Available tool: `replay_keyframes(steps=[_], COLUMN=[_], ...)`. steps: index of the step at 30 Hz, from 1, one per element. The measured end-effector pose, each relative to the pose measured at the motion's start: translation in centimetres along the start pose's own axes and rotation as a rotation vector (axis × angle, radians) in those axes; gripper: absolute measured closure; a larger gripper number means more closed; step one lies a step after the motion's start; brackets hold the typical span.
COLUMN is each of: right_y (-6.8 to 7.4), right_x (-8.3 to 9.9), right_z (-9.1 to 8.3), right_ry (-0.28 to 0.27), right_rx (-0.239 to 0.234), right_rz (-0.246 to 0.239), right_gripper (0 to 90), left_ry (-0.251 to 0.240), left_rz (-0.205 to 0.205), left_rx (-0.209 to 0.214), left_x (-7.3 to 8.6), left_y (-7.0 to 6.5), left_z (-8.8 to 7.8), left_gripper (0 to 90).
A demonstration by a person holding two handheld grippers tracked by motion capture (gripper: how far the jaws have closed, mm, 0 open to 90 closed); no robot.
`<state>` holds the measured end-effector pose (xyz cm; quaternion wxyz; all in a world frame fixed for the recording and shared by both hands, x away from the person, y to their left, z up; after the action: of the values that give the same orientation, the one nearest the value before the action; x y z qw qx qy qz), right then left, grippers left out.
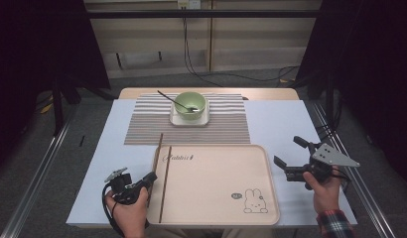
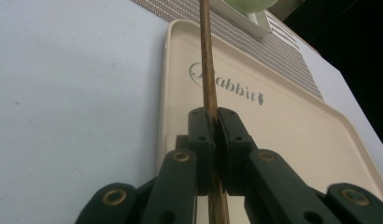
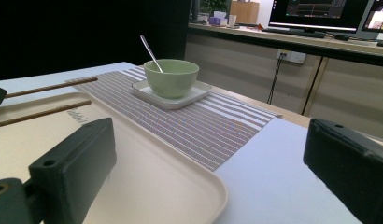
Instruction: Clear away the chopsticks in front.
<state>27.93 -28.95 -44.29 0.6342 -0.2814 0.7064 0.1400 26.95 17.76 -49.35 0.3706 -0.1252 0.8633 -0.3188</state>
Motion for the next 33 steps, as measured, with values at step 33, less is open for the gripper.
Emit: replay_keyframes(steps=[33], right_y=[0.1], right_x=[-0.2], right_z=[1.0], right_ry=[-0.011], right_rx=[-0.012], right_rz=[0.008], right_gripper=[1.8], left_ry=[0.035], left_rz=[0.013], left_rx=[-0.004], left_x=[1.9], left_y=[-0.1], left_z=[-1.0], left_gripper=[84.8])
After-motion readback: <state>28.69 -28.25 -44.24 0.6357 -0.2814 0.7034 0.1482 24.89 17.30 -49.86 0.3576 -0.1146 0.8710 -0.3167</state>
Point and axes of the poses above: each handheld gripper's, and its own axes: z roughly forward along the jaws, x roughly out of its underside, y roughly to its left, the point moved 4 cm from there along z, roughly forward along the jaws, and after that the axes turned 7 degrees about -z, right-handed, at the moved point
